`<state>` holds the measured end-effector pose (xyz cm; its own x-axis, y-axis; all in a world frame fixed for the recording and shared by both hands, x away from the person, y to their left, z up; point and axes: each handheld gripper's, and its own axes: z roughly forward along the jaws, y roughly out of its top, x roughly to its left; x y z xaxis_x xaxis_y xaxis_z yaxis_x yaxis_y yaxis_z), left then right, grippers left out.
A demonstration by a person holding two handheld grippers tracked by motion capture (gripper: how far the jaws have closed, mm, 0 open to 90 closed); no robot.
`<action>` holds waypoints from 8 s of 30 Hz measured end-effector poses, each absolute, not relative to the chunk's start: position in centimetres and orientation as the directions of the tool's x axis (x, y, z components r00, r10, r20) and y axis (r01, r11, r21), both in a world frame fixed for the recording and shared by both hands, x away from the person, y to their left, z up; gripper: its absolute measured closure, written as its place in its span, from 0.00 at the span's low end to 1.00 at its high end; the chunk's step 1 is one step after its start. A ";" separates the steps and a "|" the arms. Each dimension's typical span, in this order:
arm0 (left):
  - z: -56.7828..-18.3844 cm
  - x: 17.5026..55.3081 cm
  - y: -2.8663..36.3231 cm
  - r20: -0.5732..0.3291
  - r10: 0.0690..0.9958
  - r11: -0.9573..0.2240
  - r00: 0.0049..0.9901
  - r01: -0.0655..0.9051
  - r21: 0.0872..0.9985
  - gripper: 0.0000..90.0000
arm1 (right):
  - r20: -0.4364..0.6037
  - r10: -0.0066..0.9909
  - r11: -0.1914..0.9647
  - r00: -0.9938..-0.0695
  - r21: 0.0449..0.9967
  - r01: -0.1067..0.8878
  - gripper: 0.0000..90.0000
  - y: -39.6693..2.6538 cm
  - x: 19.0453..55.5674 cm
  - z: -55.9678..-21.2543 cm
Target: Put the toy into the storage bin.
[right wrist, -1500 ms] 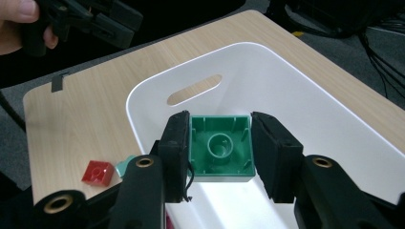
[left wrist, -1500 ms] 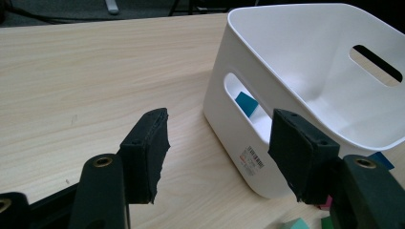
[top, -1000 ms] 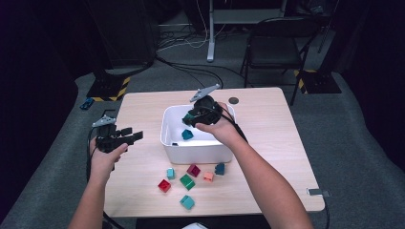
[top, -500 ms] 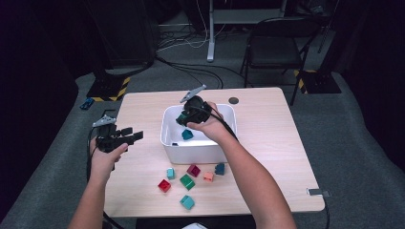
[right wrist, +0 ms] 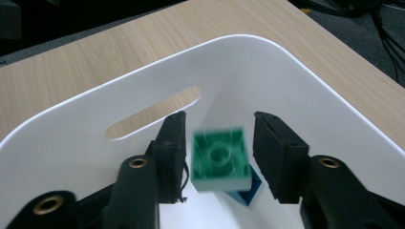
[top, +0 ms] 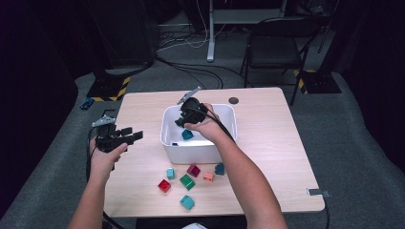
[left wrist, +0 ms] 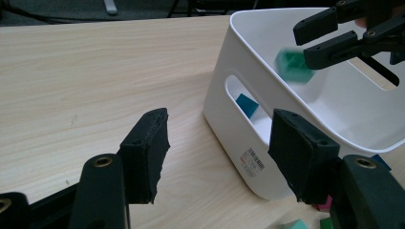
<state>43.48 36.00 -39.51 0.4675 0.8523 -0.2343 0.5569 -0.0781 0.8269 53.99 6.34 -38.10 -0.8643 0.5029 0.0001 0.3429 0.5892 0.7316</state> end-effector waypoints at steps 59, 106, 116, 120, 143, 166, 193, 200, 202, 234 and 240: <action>-39.8 43.4 35.9 -0.224 0.862 -0.084 0.454 0.565 0.821 0.43 | 0.016 0.475 0.491 -0.880 0.825 0.280 0.59 -5.4 38.3 -38.3; -40.0 43.4 35.6 -0.216 0.863 -0.098 0.456 0.572 0.814 0.43 | 0.044 0.604 0.531 -0.796 0.722 0.443 0.54 -8.5 40.6 -50.5; -40.0 43.4 35.5 -0.218 0.862 -0.099 0.458 0.573 0.813 0.43 | 0.052 0.597 0.535 -0.801 0.718 0.445 0.53 -8.2 40.5 -50.6; -40.0 43.4 35.5 -0.217 0.862 -0.100 0.458 0.573 0.813 0.43 | 0.046 0.585 0.544 -0.809 0.718 0.434 0.53 -8.1 40.5 -50.7; -40.1 43.4 35.5 -0.222 0.862 -0.097 0.455 0.578 0.811 0.43 | 0.029 0.556 0.580 -0.831 0.702 0.413 0.64 -6.9 40.1 -51.0; -40.0 43.4 35.6 -0.221 0.863 -0.096 0.455 0.576 0.812 0.43 | 0.033 0.503 0.572 -0.863 0.736 0.362 0.65 -6.5 38.5 -46.0; -40.0 43.5 35.8 -0.224 0.863 -0.092 0.453 0.576 0.812 0.43 | 0.026 0.456 0.536 -0.890 0.790 0.297 0.65 -5.9 39.8 -35.3; -40.0 43.5 35.9 -0.228 0.863 -0.086 0.451 0.575 0.814 0.43 | 0.012 0.467 0.523 -0.884 0.802 0.287 0.65 -5.0 42.2 -34.0; -40.0 43.5 35.9 -0.227 0.863 -0.086 0.451 0.574 0.814 0.43 | 0.012 0.473 0.519 -0.881 0.805 0.289 0.65 -4.8 42.6 -34.0; -39.9 43.6 36.0 -0.233 0.859 -0.083 0.456 0.572 0.816 0.43 | -0.030 0.482 0.568 -0.876 0.771 0.286 0.65 2.9 51.8 -35.8; -40.0 43.6 36.1 -0.233 0.859 -0.084 0.457 0.574 0.815 0.43 | -0.039 0.482 0.580 -0.875 0.763 0.286 0.65 3.9 52.7 -36.9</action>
